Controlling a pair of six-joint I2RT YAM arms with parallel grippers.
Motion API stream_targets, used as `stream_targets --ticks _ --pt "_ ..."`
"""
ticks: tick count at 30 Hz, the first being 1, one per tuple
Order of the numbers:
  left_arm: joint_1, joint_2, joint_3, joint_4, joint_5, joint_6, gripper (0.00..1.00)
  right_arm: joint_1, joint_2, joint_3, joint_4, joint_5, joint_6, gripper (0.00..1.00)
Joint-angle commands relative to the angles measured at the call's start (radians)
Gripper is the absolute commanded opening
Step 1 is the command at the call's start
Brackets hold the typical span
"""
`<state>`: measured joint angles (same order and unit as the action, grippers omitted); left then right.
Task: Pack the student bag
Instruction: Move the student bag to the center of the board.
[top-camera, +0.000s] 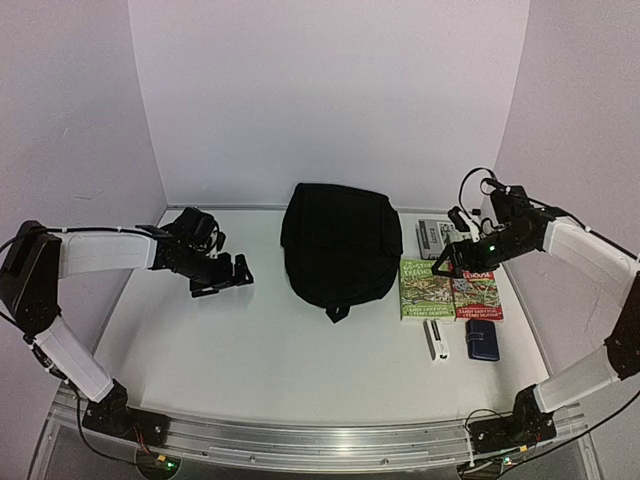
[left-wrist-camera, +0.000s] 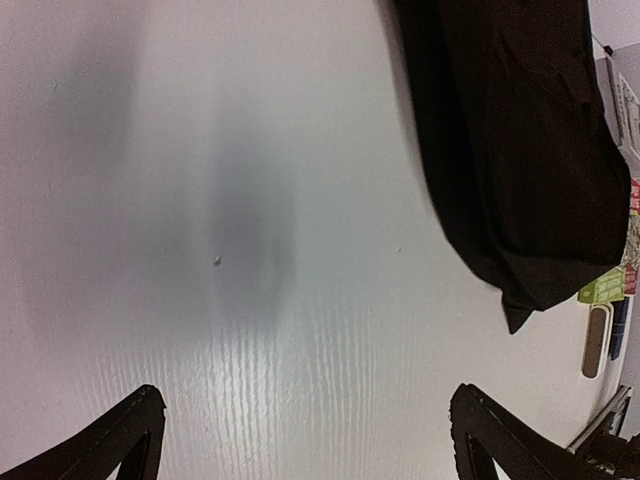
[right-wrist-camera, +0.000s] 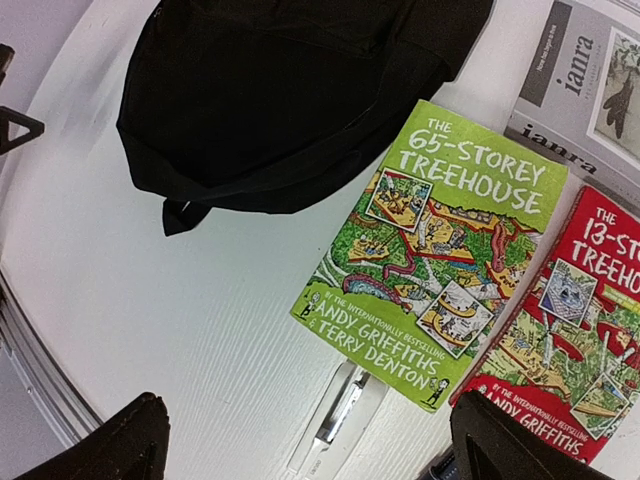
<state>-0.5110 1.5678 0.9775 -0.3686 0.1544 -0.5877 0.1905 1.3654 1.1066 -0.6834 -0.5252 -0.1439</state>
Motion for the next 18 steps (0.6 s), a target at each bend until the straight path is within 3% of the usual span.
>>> stream_targets --ticks 1,8,15,18 --pt "-0.001 0.102 0.202 -0.003 0.025 0.057 1.0 -0.001 0.093 0.104 0.008 -0.017 0.021 0.98" --pt "-0.001 0.386 0.645 -0.077 0.055 0.1 1.0 0.001 0.225 0.205 0.023 -0.05 0.087 0.98" --pt "0.004 0.718 1.133 -0.212 0.064 0.107 1.0 0.002 0.218 0.178 0.035 -0.049 0.1 0.98" --pt "0.013 0.829 1.264 -0.232 0.095 0.096 1.0 0.001 0.199 0.148 0.04 -0.052 0.098 0.98"
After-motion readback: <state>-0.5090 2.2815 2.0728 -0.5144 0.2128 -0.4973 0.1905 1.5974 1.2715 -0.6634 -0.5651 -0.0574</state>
